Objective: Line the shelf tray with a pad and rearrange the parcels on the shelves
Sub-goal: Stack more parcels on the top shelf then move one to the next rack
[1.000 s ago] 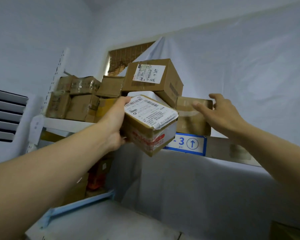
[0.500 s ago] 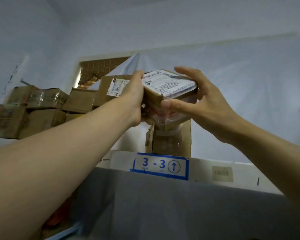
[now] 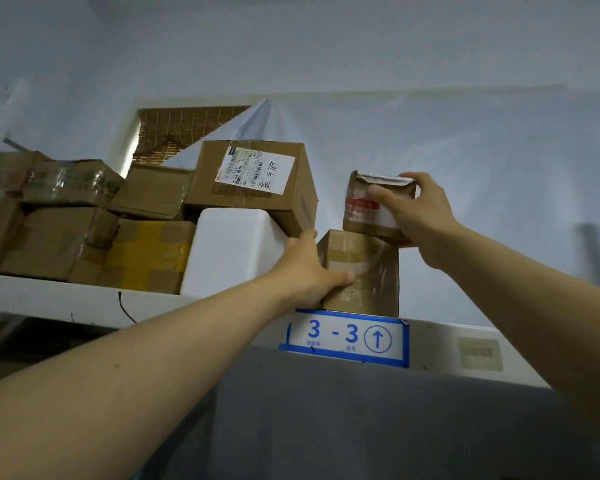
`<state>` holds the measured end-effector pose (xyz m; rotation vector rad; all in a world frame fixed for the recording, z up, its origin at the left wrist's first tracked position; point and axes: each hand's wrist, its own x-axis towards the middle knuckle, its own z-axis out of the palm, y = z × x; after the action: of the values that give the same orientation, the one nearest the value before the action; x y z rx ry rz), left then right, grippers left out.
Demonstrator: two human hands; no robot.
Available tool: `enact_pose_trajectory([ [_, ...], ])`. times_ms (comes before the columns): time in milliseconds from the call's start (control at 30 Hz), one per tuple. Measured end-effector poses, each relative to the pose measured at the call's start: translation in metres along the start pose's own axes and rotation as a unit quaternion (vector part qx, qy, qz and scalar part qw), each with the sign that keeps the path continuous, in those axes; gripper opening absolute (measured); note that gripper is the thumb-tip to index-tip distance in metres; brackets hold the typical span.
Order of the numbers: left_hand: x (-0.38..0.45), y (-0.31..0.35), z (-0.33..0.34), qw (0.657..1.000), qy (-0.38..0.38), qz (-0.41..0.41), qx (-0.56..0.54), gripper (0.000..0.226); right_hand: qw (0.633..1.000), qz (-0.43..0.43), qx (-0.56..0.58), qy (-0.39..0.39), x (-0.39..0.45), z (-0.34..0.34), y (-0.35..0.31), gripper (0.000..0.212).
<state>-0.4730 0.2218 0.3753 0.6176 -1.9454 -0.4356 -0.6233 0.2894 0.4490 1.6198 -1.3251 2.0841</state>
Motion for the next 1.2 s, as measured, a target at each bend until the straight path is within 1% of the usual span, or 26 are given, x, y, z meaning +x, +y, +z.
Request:
enact_pose_trajectory([
  [133,0.000,-0.015,-0.010,0.997,-0.023,-0.032,-0.067,0.065,0.998,0.038,-0.035,-0.047,0.007,0.016,0.000,0.058],
  [233,0.000,-0.021,-0.016,0.994,-0.030,-0.048,-0.097,0.058,0.995,0.053,-0.046,-0.072,0.007,0.027,0.002,0.059],
  [300,0.001,-0.024,-0.017,0.994,-0.030,-0.052,-0.096,0.055,0.994,0.055,-0.048,-0.080,0.005,0.033,0.005,0.064],
  [400,0.003,-0.030,-0.016,0.995,-0.014,-0.047,-0.084,0.028,0.993,0.054,-0.050,-0.093,0.003,0.043,0.008,0.068],
  [467,0.009,-0.035,-0.013,0.997,0.009,-0.049,-0.063,0.019,0.991,0.059,-0.056,-0.105,0.002,0.050,0.012,0.070],
  [500,0.011,-0.036,-0.012,0.997,0.018,-0.053,-0.051,0.019,0.990,0.062,-0.061,-0.112,0.001,0.053,0.014,0.071],
  [600,0.014,-0.039,-0.009,0.998,0.037,-0.054,-0.020,0.036,0.988,0.069,-0.071,-0.121,-0.004,0.062,0.021,0.072],
  [667,0.016,-0.041,-0.008,0.998,0.044,-0.051,-0.008,0.041,0.989,0.068,-0.069,-0.114,-0.007,0.065,0.024,0.071],
  [800,0.017,-0.044,-0.008,0.997,0.059,-0.047,-0.001,0.039,0.989,0.070,-0.068,-0.109,-0.011,0.063,0.026,0.071],
  [933,0.013,-0.043,-0.008,0.996,0.077,-0.039,0.017,0.040,0.984,0.071,-0.104,-0.125,-0.023,0.056,0.027,0.073],
  [1000,0.010,-0.042,-0.007,0.995,0.091,-0.034,0.030,0.045,0.980,0.059,-0.131,-0.135,-0.031,0.050,0.027,0.075],
  [1067,0.005,-0.040,-0.005,0.992,0.112,-0.020,0.048,0.056,0.976,0.035,-0.166,-0.135,-0.039,0.042,0.025,0.077],
  [1133,-0.002,-0.037,-0.002,0.988,0.141,0.002,0.055,0.067,0.970,0.006,-0.208,-0.125,-0.050,0.033,0.023,0.072],
  [1200,-0.010,-0.035,0.000,0.982,0.178,0.034,0.043,0.071,0.962,-0.024,-0.245,-0.117,-0.062,0.022,0.022,0.064],
])
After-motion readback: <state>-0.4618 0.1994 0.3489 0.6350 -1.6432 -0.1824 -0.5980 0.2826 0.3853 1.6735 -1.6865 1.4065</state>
